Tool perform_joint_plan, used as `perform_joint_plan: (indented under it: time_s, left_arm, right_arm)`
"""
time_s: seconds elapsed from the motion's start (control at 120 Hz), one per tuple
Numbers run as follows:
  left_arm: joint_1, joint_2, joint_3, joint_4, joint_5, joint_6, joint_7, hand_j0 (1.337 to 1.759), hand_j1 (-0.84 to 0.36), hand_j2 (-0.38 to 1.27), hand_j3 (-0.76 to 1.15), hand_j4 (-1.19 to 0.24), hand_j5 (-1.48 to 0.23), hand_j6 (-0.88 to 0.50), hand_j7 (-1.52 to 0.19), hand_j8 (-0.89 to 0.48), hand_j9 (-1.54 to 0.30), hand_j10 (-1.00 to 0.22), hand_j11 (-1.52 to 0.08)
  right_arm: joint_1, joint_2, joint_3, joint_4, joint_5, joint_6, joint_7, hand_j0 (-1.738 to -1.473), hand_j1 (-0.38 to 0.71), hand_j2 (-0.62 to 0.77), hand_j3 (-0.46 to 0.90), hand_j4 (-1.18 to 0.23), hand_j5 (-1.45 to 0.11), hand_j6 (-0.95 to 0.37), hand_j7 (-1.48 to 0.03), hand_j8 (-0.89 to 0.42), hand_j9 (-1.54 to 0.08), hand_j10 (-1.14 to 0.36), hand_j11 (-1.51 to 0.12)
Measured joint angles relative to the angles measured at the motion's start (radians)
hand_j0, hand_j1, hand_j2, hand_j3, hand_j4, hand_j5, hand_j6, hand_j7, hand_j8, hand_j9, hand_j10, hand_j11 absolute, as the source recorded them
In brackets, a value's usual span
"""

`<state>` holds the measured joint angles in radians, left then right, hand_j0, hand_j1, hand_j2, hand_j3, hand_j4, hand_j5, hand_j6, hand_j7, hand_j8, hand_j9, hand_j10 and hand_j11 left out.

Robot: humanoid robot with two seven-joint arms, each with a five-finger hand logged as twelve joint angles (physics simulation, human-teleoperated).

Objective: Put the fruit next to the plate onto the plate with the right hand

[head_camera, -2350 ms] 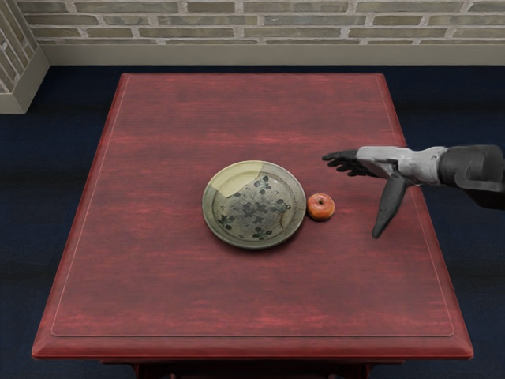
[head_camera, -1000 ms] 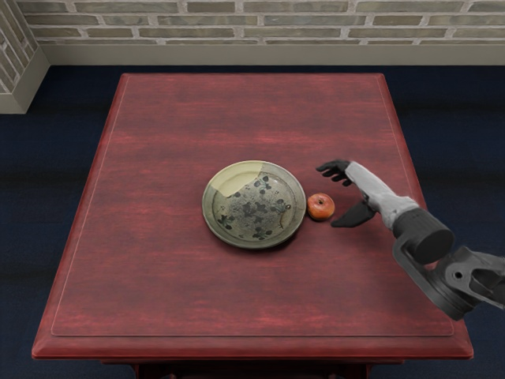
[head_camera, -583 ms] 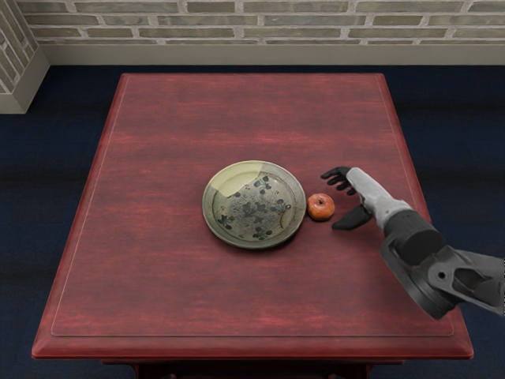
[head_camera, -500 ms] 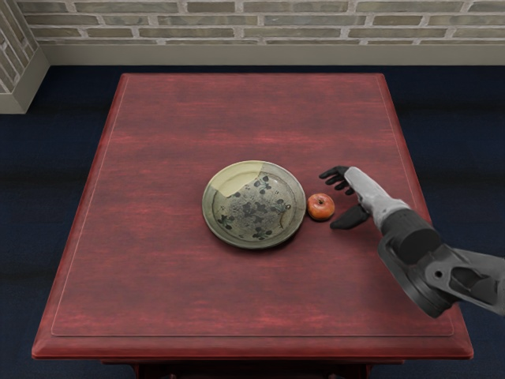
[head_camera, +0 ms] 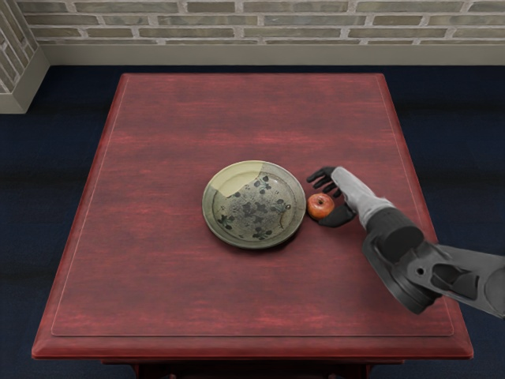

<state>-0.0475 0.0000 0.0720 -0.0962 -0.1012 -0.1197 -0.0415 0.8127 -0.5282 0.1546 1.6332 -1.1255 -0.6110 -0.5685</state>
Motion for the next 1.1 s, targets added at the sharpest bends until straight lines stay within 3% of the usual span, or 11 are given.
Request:
perform_joint_plan:
  time_s: [0.433,0.858,1.1]
  left_arm:
    - [0.0,0.0,0.0,0.0,0.0,0.0,0.0,1.658,0.07,0.05,0.0,-0.23,-0.3,-0.23,-0.3,-0.23,-0.3,-0.23,-0.3]
    - [0.0,0.0,0.0,0.0,0.0,0.0,0.0,1.658,0.07,0.05,0.0,-0.23,-0.3,-0.23,-0.3,-0.23,-0.3,-0.23,-0.3]
    - [0.0,0.0,0.0,0.0,0.0,0.0,0.0,1.658,0.07,0.05,0.0,-0.23,-0.3,-0.23,-0.3,-0.23,-0.3,-0.23,-0.3]
  right_arm:
    - [0.036,0.004,-0.046,-0.004,0.003,0.0,-0.018,-1.658,0.22,-0.06,0.0,-0.48,-0.63,-0.48,-0.62,-0.48,-0.63,-0.48,-0.63]
    - [0.061,0.0,-0.056,-0.004,0.014,0.001,-0.036,-1.657,0.27,0.08,0.0,-0.56,-0.77,-0.45,-0.75,-0.44,-0.76,-0.56,-0.76]
    - [0.097,-0.048,-0.057,0.007,0.031,0.003,-0.042,-1.658,0.28,0.13,0.0,-0.57,-0.79,-0.47,-0.77,-0.45,-0.78,-0.58,-0.78]
